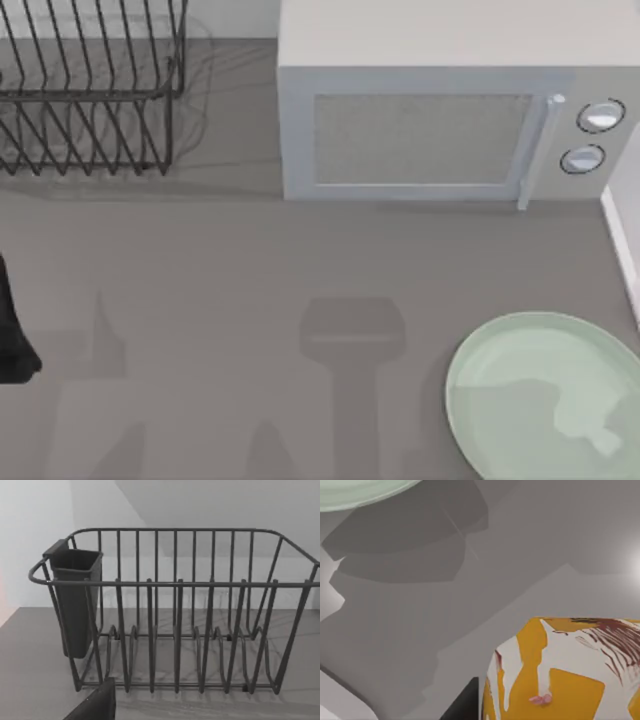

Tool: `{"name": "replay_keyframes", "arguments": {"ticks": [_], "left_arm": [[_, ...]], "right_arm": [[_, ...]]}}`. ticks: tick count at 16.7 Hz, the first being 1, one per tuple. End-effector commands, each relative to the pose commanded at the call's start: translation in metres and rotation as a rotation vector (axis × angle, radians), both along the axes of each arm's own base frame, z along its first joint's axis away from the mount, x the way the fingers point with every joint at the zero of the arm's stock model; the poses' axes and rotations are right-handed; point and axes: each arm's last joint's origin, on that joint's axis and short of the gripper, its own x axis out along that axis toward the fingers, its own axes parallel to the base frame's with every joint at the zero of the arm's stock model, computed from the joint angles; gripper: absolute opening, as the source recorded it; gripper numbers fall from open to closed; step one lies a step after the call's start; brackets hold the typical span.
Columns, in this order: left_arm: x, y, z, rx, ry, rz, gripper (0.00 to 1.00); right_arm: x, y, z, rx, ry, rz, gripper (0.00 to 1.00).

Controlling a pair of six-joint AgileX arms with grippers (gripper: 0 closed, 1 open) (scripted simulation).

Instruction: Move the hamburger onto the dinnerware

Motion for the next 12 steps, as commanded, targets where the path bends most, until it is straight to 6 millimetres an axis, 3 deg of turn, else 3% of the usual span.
{"name": "replay_keyframes", "arguments": {"ticks": [5,12], "left_arm": [[0.000,0.000,0.000,0.000,0.000,0.000,1.00],[0.000,0.000,0.000,0.000,0.000,0.000,1.00]], "right_arm": [[0.006,0.009,-0.001,0.000,0.009,0.152,0.00],[0.026,0.056,-0.006,0.008,0.038,0.848,0.00]]}}
